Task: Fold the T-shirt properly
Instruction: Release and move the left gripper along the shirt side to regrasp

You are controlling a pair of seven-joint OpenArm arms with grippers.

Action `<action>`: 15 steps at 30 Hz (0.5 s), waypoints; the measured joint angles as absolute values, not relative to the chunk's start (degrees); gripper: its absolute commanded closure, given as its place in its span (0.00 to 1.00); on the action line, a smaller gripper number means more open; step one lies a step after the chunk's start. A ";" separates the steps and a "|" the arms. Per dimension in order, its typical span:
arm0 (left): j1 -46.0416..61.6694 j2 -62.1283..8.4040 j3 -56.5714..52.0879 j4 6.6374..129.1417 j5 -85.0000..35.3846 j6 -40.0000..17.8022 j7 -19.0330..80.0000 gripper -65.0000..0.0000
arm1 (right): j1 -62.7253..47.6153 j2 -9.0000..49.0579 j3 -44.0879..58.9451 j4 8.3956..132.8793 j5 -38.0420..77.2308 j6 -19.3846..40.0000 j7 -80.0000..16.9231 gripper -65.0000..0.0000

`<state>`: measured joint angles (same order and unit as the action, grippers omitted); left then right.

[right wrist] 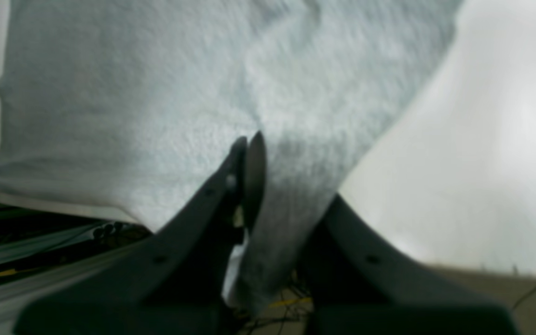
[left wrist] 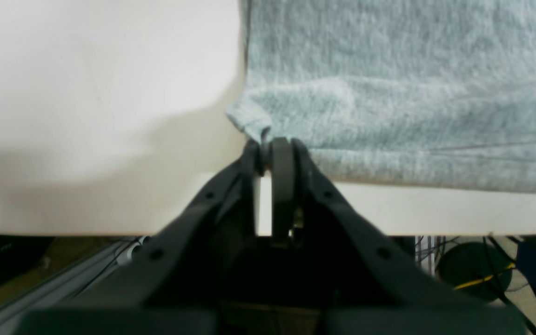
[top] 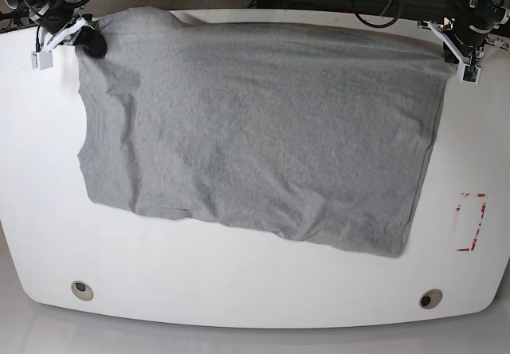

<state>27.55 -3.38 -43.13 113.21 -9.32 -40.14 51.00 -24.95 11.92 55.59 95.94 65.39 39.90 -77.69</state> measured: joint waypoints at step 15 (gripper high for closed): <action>6.81 -3.42 -37.01 111.83 -2.39 -40.38 50.50 0.98 | -19.29 11.92 55.70 88.14 64.58 39.88 -78.22 0.95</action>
